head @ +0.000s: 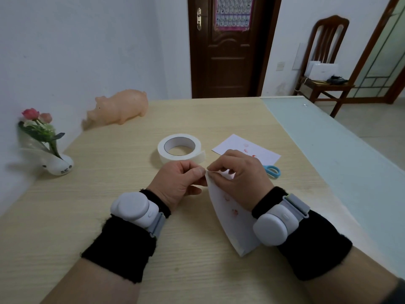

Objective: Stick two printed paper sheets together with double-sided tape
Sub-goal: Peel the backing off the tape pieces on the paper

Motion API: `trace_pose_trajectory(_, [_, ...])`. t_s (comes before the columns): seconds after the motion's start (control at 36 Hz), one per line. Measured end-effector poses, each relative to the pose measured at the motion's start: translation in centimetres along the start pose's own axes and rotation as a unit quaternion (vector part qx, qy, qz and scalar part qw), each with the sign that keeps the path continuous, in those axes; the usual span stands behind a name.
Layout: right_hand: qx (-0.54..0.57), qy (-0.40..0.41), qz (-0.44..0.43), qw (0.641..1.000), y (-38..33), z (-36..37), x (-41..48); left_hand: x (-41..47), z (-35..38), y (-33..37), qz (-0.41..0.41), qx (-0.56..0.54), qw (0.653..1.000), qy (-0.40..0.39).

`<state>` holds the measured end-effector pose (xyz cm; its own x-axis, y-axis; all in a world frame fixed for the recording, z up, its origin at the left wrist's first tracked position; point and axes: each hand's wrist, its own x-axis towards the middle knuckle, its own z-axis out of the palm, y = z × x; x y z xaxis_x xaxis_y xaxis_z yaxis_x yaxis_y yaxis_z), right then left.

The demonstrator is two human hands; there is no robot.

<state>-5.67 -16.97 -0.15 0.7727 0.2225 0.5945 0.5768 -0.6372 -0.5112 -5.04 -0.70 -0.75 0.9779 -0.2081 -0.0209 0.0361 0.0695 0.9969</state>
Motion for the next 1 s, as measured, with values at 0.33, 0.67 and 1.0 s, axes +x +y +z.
trace_pose_trajectory(0.33, [0.003, -0.041, 0.029, 0.999, -0.17, -0.19, 0.00, 0.15, -0.05, -0.16, 0.006, 0.022, 0.999, -0.023])
trace_pose_trajectory(0.67, [0.000, -0.048, 0.042, 0.998, -0.22, -0.21, -0.05, 0.11, -0.05, -0.15, 0.016, 0.026, 0.999, -0.026])
trace_pose_trajectory(1.0, [0.012, -0.045, 0.037, 0.998, -0.06, -0.26, -0.01, 0.15, -0.11, -0.17, 0.017, 0.035, 0.999, -0.033])
